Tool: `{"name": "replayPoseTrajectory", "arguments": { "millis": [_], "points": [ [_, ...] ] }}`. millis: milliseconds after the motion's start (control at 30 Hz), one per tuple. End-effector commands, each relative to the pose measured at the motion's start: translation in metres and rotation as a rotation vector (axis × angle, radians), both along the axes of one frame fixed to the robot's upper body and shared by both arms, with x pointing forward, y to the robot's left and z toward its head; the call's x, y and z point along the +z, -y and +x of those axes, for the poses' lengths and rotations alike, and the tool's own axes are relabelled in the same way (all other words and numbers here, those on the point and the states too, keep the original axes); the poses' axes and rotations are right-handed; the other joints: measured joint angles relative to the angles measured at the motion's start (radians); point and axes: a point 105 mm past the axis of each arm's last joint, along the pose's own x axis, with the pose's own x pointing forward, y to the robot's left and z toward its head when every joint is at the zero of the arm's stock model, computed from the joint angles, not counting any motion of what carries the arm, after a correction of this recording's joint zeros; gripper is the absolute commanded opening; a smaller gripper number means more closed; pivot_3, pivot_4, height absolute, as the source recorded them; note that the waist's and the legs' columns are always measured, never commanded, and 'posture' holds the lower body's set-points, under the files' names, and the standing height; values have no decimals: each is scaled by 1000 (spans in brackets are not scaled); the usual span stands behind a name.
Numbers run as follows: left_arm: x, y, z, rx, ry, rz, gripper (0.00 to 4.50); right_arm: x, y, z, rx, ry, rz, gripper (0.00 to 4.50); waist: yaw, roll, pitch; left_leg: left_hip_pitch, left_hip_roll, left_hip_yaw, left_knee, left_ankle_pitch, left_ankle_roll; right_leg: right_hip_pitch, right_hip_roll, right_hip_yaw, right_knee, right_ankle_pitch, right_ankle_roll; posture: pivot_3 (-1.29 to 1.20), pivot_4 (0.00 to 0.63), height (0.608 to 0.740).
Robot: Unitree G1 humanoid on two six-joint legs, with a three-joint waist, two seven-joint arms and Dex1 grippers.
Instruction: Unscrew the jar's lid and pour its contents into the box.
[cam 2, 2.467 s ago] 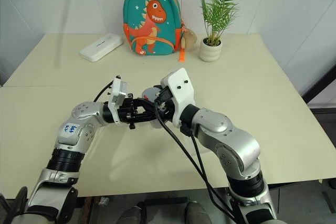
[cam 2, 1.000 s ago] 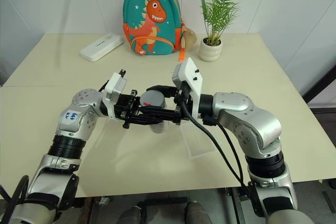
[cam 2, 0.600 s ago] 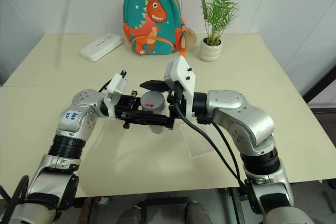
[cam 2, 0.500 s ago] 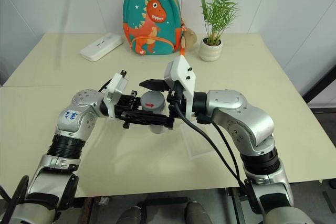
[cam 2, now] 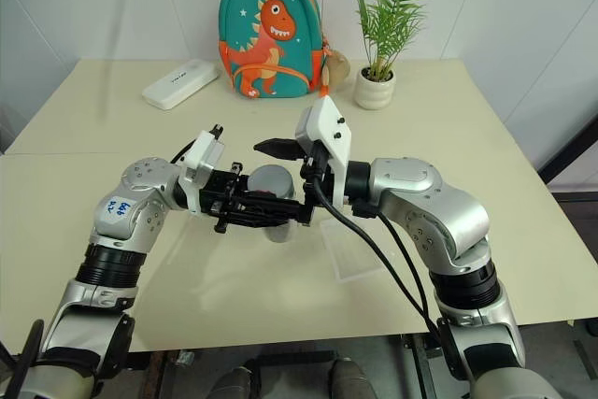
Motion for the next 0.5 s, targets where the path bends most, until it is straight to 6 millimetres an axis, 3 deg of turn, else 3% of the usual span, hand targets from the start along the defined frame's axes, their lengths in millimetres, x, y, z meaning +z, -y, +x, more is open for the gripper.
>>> {"name": "replayPoseTrajectory", "arguments": {
  "millis": [33,500],
  "points": [
    [5,-3,-7,-18,30,-10,1927,15,5,0,-19,59,20,4474,0,0,0,0,0,0,0,0,0,0,0,0,0,0,0,0,150,740],
    [5,-19,5,71,34,-4,1927,18,44,4,-170,50,-11,4474,6,0,0,0,0,0,0,0,0,0,0,0,0,-1,-2,0,150,740]
  ]
}}
